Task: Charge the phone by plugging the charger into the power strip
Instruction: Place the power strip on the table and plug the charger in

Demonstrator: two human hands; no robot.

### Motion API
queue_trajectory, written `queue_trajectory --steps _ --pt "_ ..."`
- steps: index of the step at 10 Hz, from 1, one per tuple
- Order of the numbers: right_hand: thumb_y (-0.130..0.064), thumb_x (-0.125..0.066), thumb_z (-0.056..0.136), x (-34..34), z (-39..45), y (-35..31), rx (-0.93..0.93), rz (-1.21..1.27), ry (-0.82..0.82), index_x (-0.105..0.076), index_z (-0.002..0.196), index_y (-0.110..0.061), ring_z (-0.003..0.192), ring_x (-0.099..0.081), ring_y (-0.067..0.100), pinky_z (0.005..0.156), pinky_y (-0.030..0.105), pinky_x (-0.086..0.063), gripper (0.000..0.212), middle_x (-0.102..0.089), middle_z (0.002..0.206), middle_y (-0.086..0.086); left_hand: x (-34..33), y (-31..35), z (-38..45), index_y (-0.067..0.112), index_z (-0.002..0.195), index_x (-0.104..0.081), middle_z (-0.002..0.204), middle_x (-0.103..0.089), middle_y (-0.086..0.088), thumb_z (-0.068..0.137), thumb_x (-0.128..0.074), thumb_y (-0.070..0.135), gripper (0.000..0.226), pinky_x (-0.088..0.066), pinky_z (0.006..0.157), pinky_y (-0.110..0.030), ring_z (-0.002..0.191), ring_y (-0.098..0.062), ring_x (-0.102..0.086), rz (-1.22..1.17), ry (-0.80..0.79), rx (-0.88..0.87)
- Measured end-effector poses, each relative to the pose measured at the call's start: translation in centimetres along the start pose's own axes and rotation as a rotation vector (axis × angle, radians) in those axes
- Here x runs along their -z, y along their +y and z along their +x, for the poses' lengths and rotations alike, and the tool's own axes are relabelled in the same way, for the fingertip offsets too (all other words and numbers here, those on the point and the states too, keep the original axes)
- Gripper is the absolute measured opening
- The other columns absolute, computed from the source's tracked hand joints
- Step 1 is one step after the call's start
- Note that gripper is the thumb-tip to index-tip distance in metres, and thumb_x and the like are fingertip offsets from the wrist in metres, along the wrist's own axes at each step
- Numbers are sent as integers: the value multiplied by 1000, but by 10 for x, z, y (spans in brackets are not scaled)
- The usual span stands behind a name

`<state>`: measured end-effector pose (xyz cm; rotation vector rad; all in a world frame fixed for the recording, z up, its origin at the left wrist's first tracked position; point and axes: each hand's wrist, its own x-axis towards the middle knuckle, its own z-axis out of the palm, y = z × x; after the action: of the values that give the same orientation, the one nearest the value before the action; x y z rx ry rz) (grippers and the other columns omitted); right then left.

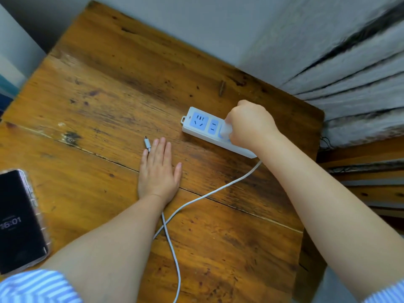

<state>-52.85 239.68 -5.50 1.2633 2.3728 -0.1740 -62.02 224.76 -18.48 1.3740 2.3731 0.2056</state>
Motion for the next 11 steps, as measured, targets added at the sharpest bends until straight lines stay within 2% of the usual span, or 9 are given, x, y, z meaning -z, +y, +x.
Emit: queue_trajectory --steps 1,3,4,5,6,7,8,9,11 --pt "-11 -60 82 -3 0 -4 37 -5 -9 -57 113 -7 64 -42 19 55 25 -41 32 -49 102 13 1 1 1 13 144 -9 157 -6 -2 95 -29 39 59 4 117 -33 144 -15 1 -9 -7 5" --pt "-12 -63 80 -5 6 -1 58 108 -3 -58 114 -7 72 -45 19 61 25 -41 35 -51 108 12 1 0 0 12 144 -12 157 -9 -4 94 -31 37 59 2 117 -33 144 -16 -2 -18 3 7" --pt "-12 -64 78 -7 6 2 78 132 5 -61 110 -7 70 -45 18 57 24 -41 33 -47 98 9 0 1 1 12 144 -12 157 -9 -4 94 -31 37 59 2 117 -33 144 -16 -3 -18 10 3" --pt "-11 -64 77 -6 10 1 93 141 -15 -62 108 -7 60 -40 15 49 20 -36 31 -38 91 6 -1 0 0 13 144 -10 157 -8 -4 94 -29 38 59 2 117 -33 144 -15 -2 0 15 8" --pt "-8 -60 77 -3 16 3 107 152 -60 -64 104 -6 67 -45 18 56 23 -42 27 -37 93 6 -1 0 1 13 144 -12 157 -10 -4 94 -30 38 59 1 117 -33 144 -16 -3 2 20 8" --pt "-6 -58 78 -2 17 4 114 155 -90 -63 105 -6 69 -47 20 53 22 -40 28 -41 100 10 -2 0 1 12 144 -12 157 -10 -4 94 -30 38 59 1 117 -33 144 -16 -4 6 23 9" --pt "-9 -61 78 -7 12 3 115 136 -92 -60 109 -6 58 -40 14 49 20 -37 31 -43 112 14 -2 1 1 12 144 -12 157 -10 -4 94 -30 38 59 1 117 -33 144 -16 -3 10 24 6" --pt "-10 -63 78 -9 11 0 114 121 -87 -57 113 -7 53 -33 12 43 19 -29 36 -42 116 14 -2 1 0 13 144 -11 157 -9 -4 94 -29 39 59 2 116 -33 144 -16 -3 17 26 5" --pt "-12 -64 77 -6 19 -8 102 59 -112 -53 117 -4 52 -33 13 42 20 -30 42 -43 122 18 -3 0 0 13 144 -12 157 -10 -4 94 -30 39 59 1 117 -34 144 -16 -4 5 31 5"
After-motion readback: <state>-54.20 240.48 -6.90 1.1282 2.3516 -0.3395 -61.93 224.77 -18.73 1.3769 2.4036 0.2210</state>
